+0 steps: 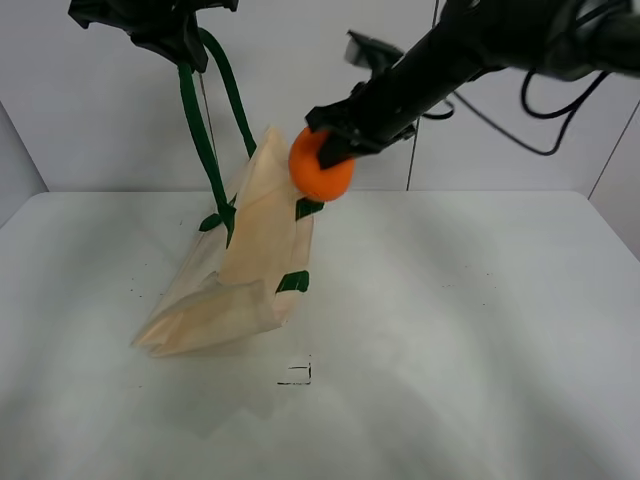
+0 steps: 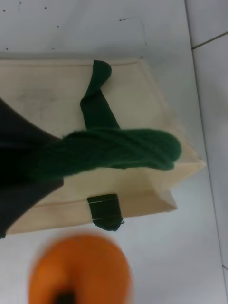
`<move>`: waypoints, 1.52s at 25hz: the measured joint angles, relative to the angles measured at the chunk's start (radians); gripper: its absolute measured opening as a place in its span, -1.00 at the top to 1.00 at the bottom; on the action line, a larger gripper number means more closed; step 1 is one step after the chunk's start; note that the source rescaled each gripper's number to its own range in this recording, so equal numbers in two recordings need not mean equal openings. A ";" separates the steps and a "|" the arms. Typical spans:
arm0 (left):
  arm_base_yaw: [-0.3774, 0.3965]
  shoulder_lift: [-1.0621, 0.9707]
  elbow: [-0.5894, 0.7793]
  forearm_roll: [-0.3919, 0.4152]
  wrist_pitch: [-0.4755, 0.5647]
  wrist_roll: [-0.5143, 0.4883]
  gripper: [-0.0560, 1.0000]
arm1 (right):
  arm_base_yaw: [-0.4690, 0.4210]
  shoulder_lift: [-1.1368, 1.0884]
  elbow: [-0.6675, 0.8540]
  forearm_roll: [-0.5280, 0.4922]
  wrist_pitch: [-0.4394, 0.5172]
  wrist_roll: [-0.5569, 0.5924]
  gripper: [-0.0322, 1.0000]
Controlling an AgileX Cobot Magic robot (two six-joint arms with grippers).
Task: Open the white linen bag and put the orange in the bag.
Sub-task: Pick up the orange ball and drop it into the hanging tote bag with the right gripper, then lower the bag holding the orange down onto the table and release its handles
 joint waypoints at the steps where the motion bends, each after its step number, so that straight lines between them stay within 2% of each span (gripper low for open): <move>1: 0.000 0.000 0.000 0.000 0.000 0.000 0.89 | 0.023 0.025 0.000 0.015 -0.016 -0.001 0.94; 6: 0.000 0.000 0.000 0.000 0.000 0.000 0.89 | 0.101 0.143 0.000 0.088 -0.106 -0.011 0.94; 14: 0.000 0.000 0.000 0.000 0.000 0.001 0.89 | 0.110 0.227 0.000 0.146 -0.187 -0.016 0.91; 15: 0.000 0.000 0.000 0.000 0.000 0.001 0.89 | 0.110 0.227 0.000 0.148 -0.192 -0.018 0.79; 16: 0.000 0.000 0.000 0.000 0.000 0.001 0.89 | 0.110 0.227 0.000 0.153 -0.196 -0.019 0.55; 17: 0.000 0.000 0.000 0.000 0.000 0.001 0.89 | 0.110 0.227 0.000 0.154 -0.196 -0.019 0.27; 19: 0.000 0.000 0.000 0.000 0.000 0.001 0.89 | 0.110 0.227 0.000 0.155 -0.191 -0.021 -0.48; 20: 0.000 0.000 0.000 0.000 0.000 0.001 0.89 | 0.110 0.227 -0.001 0.155 -0.185 -0.022 -0.70; 22: 0.000 0.000 0.000 0.000 0.000 0.001 0.89 | 0.110 0.227 -0.014 0.142 -0.151 -0.021 -0.89; 24: 0.000 0.000 0.000 -0.001 0.000 0.001 0.89 | 0.110 0.227 -0.049 0.071 -0.098 0.012 -0.97; 26: 0.000 0.000 0.000 -0.001 0.000 0.001 0.89 | 0.110 0.227 -0.108 -0.048 -0.029 0.080 -1.00; 29: 0.000 -0.001 0.000 -0.001 0.000 0.001 0.89 | 0.110 0.225 -0.209 -0.300 0.106 0.225 -1.00; 32: 0.000 -0.001 0.000 -0.001 0.000 0.001 0.89 | 0.110 0.222 -0.254 -0.544 0.190 0.322 -1.00; 34: 0.000 -0.001 0.000 -0.001 0.000 0.001 0.89 | 0.101 0.222 -0.258 -0.608 0.208 0.341 -1.00; 38: 0.000 -0.001 0.000 -0.001 0.000 0.001 0.89 | 0.042 0.227 -0.258 -0.619 0.223 0.349 -1.00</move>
